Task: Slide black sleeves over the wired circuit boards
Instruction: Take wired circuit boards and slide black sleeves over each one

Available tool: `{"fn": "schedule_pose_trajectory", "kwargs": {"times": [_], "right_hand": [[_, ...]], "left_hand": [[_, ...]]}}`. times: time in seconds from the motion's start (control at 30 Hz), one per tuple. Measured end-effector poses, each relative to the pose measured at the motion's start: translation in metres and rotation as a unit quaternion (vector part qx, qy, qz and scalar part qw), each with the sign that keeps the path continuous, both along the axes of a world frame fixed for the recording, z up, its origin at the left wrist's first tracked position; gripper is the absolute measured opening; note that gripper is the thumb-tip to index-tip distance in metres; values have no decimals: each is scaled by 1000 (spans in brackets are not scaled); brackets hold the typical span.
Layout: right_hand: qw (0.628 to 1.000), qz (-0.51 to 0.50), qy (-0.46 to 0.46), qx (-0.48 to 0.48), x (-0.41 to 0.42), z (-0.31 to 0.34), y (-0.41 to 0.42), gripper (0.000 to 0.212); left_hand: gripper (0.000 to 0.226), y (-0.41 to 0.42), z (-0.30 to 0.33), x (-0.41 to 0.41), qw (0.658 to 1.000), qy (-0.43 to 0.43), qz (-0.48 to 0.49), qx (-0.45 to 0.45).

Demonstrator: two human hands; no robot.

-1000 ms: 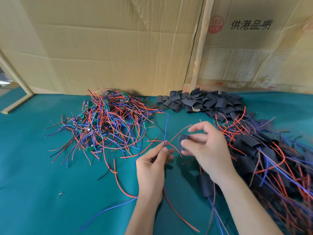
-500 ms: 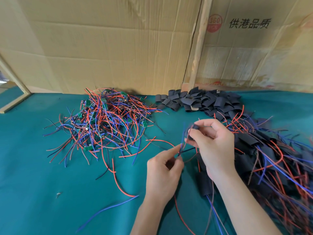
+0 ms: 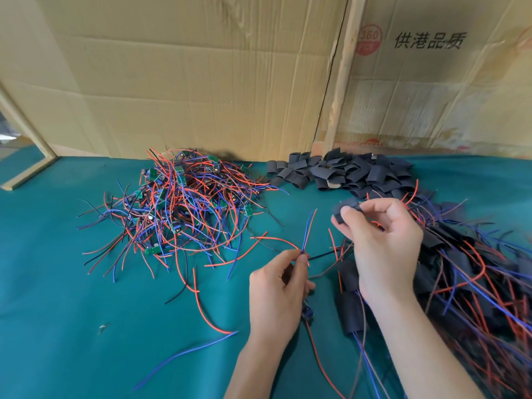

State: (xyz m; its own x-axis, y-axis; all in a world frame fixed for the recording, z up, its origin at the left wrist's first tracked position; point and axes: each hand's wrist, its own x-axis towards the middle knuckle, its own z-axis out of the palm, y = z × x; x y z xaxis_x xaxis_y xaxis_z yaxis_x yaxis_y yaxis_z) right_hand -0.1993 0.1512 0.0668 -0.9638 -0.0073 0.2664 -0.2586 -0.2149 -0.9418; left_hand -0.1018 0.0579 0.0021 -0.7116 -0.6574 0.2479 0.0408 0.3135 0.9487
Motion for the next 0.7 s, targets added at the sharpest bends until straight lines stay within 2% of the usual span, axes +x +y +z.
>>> {"fn": "schedule_pose_trajectory", "kwargs": {"times": [0.1, 0.23, 0.43, 0.7], "right_hand": [[997, -18, 43, 62, 10, -3, -7, 14], [996, -20, 36, 80, 11, -4, -8, 17], [998, -32, 7, 46, 8, -1, -5, 11], [996, -55, 37, 65, 12, -2, -4, 13]], "left_hand": [[13, 1, -3, -1, 1000, -5, 3, -4], [11, 1, -6, -1, 1000, -15, 8, -27], [15, 0, -7, -1, 986, -14, 47, -159], [19, 2, -3, 0, 988, -8, 63, -140]]}}
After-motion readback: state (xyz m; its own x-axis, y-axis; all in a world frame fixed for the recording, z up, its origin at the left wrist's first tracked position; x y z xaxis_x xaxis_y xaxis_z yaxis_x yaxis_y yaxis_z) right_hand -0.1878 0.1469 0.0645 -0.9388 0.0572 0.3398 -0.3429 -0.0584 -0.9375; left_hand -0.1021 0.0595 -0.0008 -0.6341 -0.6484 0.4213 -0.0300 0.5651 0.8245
